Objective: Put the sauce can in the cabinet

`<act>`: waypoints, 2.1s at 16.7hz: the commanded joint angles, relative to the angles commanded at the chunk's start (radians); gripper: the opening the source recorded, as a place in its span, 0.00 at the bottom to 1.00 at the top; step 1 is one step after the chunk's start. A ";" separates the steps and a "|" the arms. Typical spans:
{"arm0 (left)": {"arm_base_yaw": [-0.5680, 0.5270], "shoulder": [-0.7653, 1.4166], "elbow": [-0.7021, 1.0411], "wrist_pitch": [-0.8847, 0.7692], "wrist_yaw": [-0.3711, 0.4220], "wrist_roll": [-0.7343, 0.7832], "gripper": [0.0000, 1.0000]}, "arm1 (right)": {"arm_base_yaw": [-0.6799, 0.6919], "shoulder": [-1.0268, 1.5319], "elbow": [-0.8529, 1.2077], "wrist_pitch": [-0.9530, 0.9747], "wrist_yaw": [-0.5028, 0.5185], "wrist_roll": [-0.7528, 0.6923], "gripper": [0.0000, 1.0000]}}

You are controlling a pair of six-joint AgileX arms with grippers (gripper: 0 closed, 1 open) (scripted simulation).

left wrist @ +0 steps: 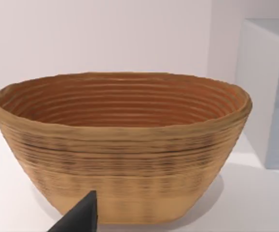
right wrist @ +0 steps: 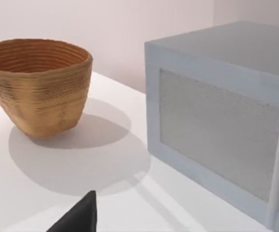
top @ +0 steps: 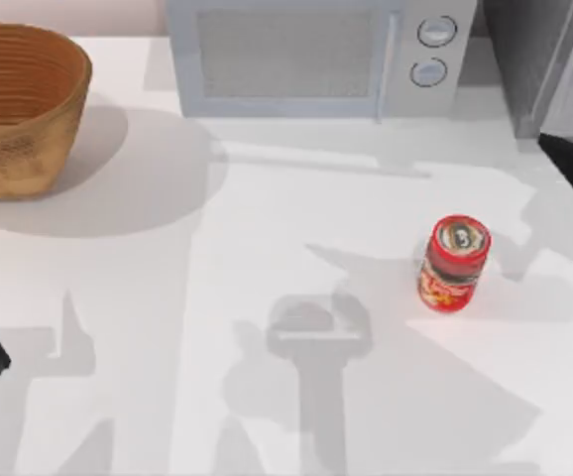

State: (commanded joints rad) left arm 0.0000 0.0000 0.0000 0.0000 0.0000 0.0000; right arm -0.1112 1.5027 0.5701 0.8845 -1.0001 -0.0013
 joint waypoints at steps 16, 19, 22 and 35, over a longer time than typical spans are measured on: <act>0.000 0.000 0.000 0.000 0.000 0.000 1.00 | 0.005 0.969 0.324 0.521 -0.640 -0.158 1.00; 0.000 0.000 0.000 0.000 0.000 0.000 1.00 | 0.005 0.969 0.324 0.521 -0.640 -0.158 1.00; 0.000 0.000 0.000 0.000 0.000 0.000 1.00 | 0.011 0.978 0.366 0.469 -0.590 -0.153 1.00; 0.000 0.000 0.000 0.000 0.000 0.000 1.00 | 0.140 1.041 0.362 0.813 -0.502 0.100 1.00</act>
State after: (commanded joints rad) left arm 0.0000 0.0000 0.0000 0.0000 0.0000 0.0000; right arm 0.0287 2.5440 0.9317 1.6977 -1.5021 0.0983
